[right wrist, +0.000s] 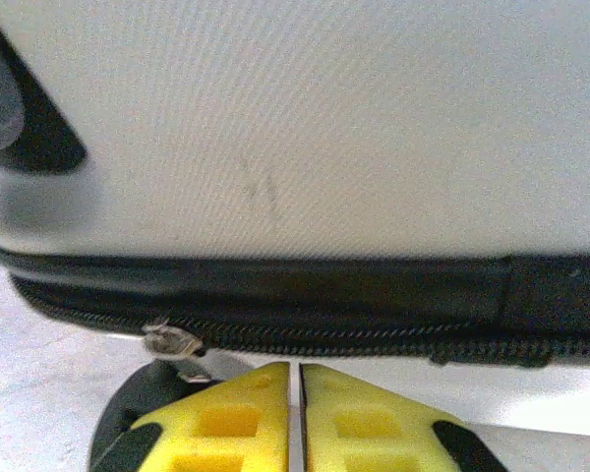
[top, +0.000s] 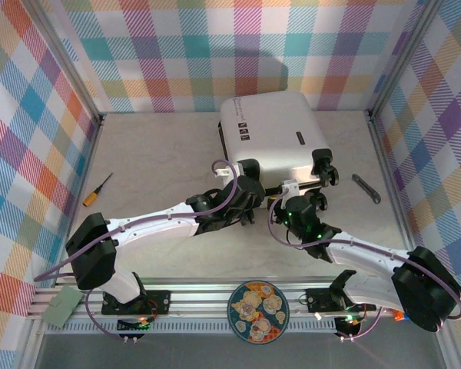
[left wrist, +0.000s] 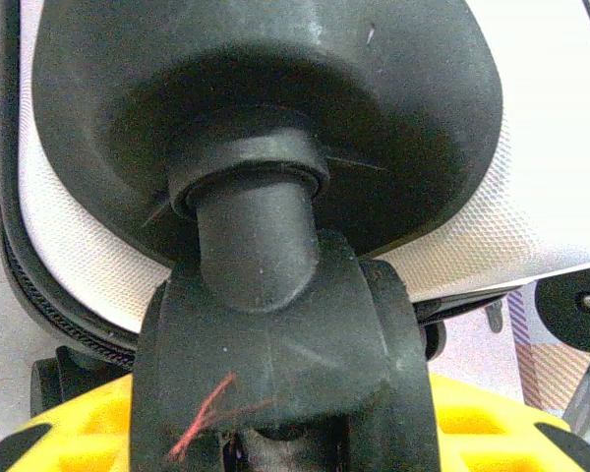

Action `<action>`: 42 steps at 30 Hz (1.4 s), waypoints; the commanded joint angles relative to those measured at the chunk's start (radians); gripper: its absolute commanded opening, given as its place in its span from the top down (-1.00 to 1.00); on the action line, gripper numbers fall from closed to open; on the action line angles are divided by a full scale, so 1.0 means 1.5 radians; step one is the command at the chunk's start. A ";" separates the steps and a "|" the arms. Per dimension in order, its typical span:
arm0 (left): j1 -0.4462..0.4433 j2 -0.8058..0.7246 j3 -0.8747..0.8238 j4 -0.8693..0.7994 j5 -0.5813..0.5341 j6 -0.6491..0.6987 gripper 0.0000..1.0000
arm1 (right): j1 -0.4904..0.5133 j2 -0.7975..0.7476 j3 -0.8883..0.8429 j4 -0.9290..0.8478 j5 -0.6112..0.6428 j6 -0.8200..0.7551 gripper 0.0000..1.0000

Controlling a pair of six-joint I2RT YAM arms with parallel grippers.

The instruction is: Pack the luggage

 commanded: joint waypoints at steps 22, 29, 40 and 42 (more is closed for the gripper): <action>-0.002 0.013 0.024 0.057 0.081 0.038 0.83 | 0.075 0.198 0.107 0.082 0.069 0.048 0.49; -0.002 0.019 0.008 0.080 0.093 0.018 0.85 | 0.075 0.201 0.101 0.122 0.130 0.144 0.55; -0.003 -0.009 -0.022 0.088 0.074 0.003 0.89 | -0.019 0.136 0.078 0.142 -0.006 0.043 1.00; -0.006 -0.012 -0.028 0.095 0.069 -0.006 0.91 | -0.040 0.124 0.075 0.135 -0.037 0.003 1.00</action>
